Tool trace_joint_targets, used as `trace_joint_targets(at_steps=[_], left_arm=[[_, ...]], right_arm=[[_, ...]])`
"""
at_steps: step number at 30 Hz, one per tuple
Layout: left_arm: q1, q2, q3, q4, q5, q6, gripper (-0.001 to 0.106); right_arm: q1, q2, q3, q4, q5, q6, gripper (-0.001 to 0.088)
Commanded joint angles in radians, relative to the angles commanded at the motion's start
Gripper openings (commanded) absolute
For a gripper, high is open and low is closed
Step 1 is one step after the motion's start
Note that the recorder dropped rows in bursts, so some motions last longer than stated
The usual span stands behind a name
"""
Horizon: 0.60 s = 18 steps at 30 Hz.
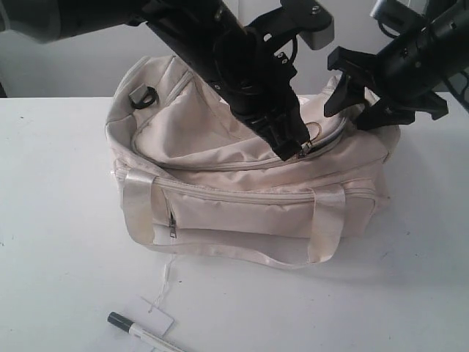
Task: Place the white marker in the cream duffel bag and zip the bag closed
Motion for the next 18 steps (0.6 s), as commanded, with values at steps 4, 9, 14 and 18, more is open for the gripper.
trace_joint_targets(at_steps=[4,9,14,18], left_arm=[[0.0,0.0,0.0,0.0,0.0,0.0,0.0],[0.0,0.0,0.0,0.0,0.0,0.0,0.0],[0.0,0.0,0.0,0.0,0.0,0.0,0.0],[0.0,0.0,0.0,0.0,-0.002,0.0,0.0]], right_arm=[[0.022,0.0,0.009,0.0,-0.009,0.0,0.0536],[0.032,0.0,0.009,-0.006,-0.013,0.0,0.04],[0.032,0.0,0.015,-0.008,-0.018,-0.008,0.0264],[0.032,0.0,0.021,-0.008,-0.037,-0.037,0.0117]])
